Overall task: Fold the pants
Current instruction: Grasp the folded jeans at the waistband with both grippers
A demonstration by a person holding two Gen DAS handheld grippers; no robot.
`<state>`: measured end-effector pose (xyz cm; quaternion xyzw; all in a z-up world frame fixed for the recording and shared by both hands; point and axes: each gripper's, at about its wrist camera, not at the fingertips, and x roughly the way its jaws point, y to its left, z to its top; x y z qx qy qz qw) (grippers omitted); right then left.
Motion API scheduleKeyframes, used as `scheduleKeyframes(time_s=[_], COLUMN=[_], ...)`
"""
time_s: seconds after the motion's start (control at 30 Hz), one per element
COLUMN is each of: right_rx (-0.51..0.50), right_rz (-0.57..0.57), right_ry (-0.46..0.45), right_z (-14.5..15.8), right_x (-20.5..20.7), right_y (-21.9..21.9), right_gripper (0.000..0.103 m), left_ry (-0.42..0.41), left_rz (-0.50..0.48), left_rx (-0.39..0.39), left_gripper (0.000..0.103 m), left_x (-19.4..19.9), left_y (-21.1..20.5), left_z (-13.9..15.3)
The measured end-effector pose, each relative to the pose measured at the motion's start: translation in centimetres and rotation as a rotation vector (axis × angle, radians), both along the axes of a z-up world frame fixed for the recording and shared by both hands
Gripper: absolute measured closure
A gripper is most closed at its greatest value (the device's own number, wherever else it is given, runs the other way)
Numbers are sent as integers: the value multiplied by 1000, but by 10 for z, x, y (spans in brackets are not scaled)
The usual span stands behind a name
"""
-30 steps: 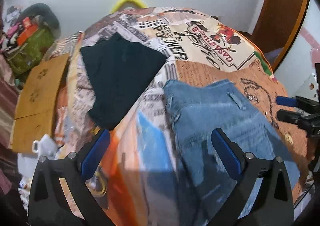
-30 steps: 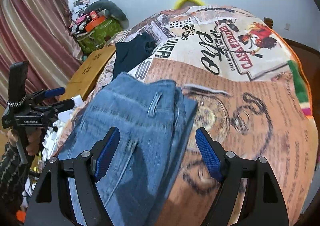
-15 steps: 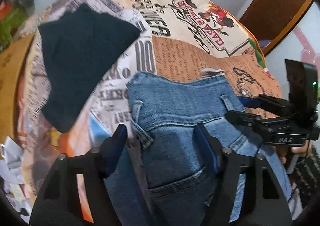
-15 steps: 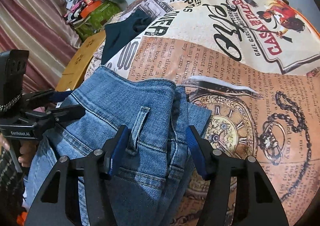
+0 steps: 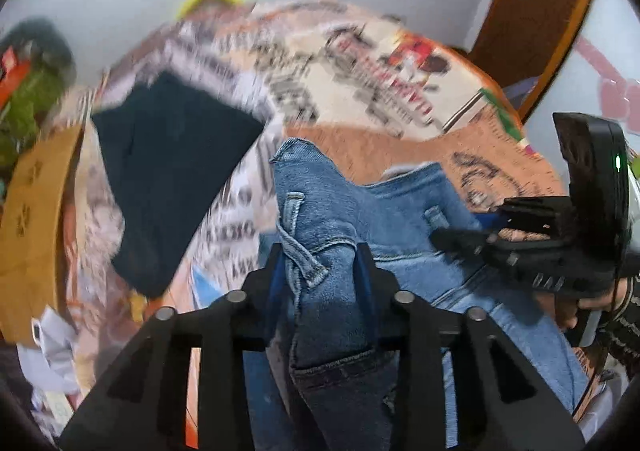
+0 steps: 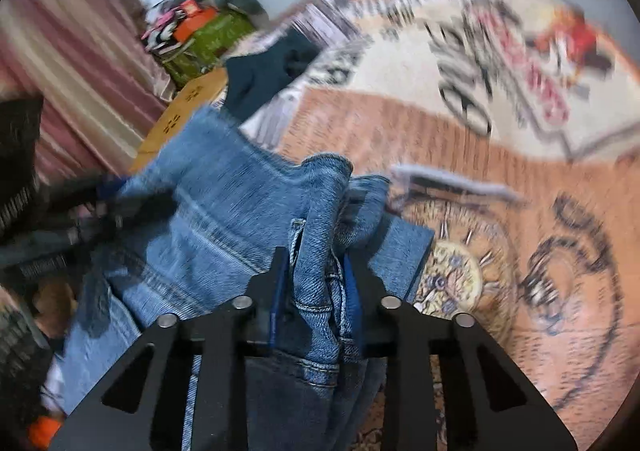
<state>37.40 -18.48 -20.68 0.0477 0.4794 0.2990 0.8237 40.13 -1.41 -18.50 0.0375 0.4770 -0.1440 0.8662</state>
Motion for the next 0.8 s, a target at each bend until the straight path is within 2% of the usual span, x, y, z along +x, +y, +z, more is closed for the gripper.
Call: scheduleKeyframes(time_s=[0.1, 0.2, 0.27, 0.33, 0.37, 0.43, 0.6, 0.73, 0.8], right_rx=[-40, -63, -73, -88, -103, -104, -139, -128, -103], right_rz=[-9, -35, -45, -65, -77, -90, -69, -83, -87], right_ry=[-115, -159, -128, -46, -8, 9, -3, 5, 3], right_z=[19, 27, 19, 2, -10, -18, -11, 1, 8], right_x=[-16, -19, -14, 0, 5, 10, 5, -2, -7], right_y=[1, -9, -13, -11, -12, -13, -11, -18, -23], right_gripper=[82, 82, 82, 81, 80, 78, 71, 70, 70], left_ry=[-64, -47, 8, 64, 70, 65, 69, 35, 33], left_rz=[-33, -45, -43, -25, -18, -19, -24, -30, -17], left_rx=[52, 77, 67, 74, 85, 101, 100, 144, 138], left_gripper=[73, 73, 72, 68, 66, 65, 61, 60, 60], left_x=[-3, 7, 20, 29, 30, 30, 27, 16, 10], left_y=[-13, -19, -19, -18, -19, -19, -19, -21, -19], left_z=[10, 3, -13, -36, -42, -50, -51, -37, -27])
